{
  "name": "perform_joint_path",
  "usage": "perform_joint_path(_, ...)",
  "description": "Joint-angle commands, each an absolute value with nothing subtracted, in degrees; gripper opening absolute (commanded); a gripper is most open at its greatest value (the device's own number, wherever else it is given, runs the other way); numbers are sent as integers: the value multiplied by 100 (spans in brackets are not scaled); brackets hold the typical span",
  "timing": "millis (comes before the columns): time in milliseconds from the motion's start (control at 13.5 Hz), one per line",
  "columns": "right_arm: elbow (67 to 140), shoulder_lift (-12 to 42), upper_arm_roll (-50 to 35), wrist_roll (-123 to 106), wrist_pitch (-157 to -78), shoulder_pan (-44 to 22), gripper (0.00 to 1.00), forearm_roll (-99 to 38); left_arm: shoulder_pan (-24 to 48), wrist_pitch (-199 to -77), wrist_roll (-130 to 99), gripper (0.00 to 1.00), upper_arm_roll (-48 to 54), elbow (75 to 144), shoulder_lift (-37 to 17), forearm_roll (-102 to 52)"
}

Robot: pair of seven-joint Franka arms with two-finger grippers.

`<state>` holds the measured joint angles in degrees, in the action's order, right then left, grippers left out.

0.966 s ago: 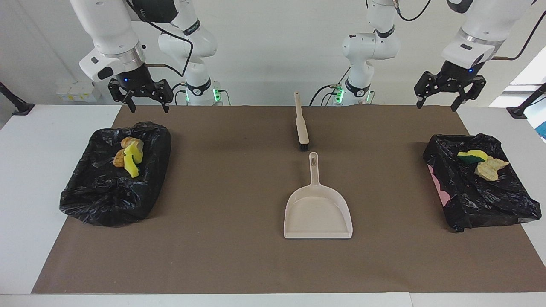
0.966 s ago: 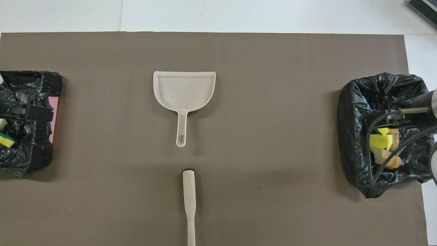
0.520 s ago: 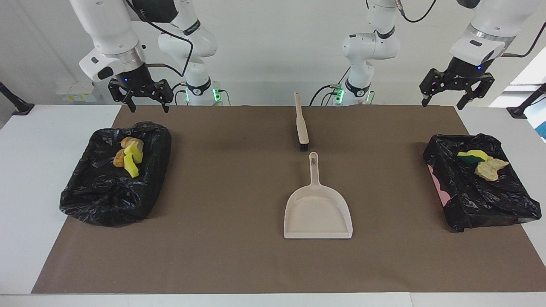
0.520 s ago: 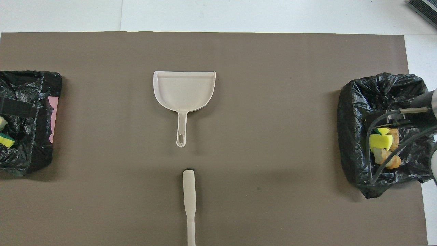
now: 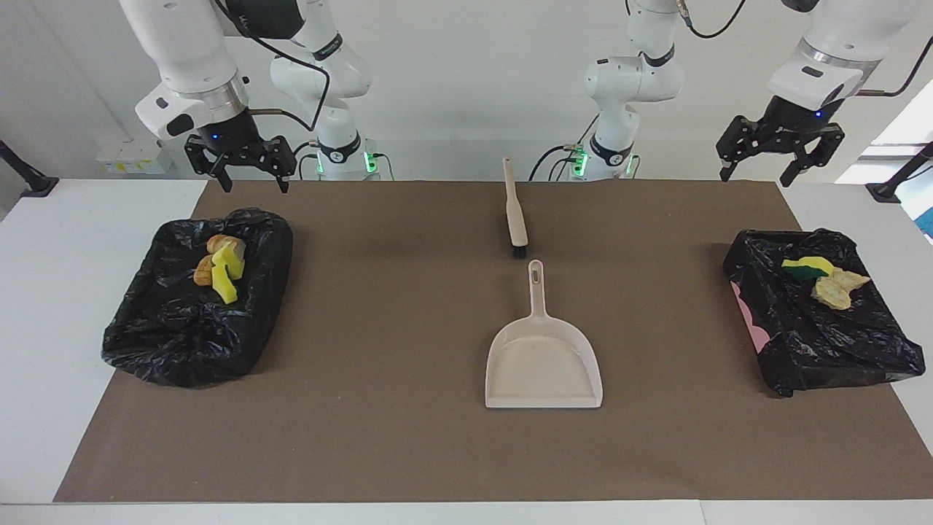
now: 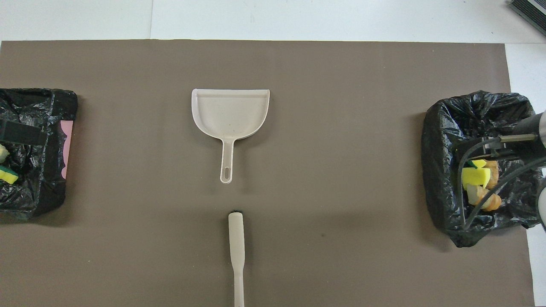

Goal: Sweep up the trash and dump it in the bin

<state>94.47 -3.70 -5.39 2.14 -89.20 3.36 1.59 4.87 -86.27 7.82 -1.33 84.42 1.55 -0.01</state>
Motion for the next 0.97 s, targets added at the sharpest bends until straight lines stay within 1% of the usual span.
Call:
perform_joint_path(0,9571,-475,-545,255,-9026,387,100,53,422,-8499,765,100,-132,8455,220,-88)
perform_joint_path(891,9571,-475,-545,255,-9026,387,100,53,413,-8235,756,100,-141,8622,369,-88)
